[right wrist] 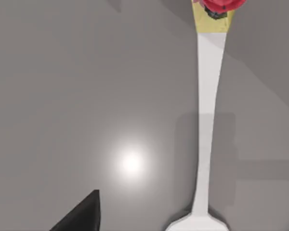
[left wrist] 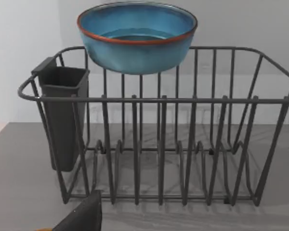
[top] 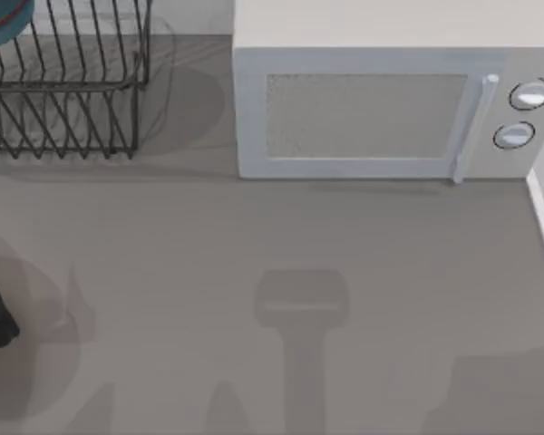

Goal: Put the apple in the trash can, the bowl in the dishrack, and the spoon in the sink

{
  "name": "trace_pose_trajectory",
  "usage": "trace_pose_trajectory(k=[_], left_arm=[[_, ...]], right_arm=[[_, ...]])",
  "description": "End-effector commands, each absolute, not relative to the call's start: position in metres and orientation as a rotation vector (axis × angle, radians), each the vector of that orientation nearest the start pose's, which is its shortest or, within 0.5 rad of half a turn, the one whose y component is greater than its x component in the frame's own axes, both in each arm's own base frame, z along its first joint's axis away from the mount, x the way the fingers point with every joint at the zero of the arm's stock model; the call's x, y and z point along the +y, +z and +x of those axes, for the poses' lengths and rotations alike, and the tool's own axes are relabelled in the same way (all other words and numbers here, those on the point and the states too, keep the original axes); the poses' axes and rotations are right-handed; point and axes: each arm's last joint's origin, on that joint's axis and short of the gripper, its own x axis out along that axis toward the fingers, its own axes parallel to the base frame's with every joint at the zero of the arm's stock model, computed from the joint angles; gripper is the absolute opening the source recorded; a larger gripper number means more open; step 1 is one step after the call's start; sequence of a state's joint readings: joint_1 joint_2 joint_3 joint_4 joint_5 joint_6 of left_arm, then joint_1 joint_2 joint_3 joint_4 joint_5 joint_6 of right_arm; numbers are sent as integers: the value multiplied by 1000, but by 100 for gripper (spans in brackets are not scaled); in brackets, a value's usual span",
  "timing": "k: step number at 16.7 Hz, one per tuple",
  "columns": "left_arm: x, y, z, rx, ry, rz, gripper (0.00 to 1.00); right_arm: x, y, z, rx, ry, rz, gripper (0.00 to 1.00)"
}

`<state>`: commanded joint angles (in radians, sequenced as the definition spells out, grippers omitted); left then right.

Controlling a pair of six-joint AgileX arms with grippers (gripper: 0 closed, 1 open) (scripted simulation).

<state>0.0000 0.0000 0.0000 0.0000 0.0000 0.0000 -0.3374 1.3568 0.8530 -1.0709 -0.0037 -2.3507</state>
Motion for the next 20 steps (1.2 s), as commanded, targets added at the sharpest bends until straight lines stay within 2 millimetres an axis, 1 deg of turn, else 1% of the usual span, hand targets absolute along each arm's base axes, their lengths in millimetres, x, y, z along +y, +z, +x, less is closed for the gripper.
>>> trace_pose_trajectory(k=[4,5,8,12,14,16,20], left_arm=[[-1,160,106,0,0,0,100],[-1,160,106,0,0,0,100],[-1,160,106,0,0,0,100],[-1,160,106,0,0,0,100],[-1,160,106,0,0,0,100],[-1,160,106,0,0,0,100],[-1,160,106,0,0,0,100]], right_arm=[[-69,192,201,963,1528,-1523,100],[-69,189,201,964,1530,-1520,100],[-70,167,205,967,1531,-1516,100],[-71,122,207,963,1519,-1528,100],[-70,104,204,964,1521,-1525,100],[-69,94,201,965,1527,-1521,100],[-69,93,201,965,1528,-1520,100]])
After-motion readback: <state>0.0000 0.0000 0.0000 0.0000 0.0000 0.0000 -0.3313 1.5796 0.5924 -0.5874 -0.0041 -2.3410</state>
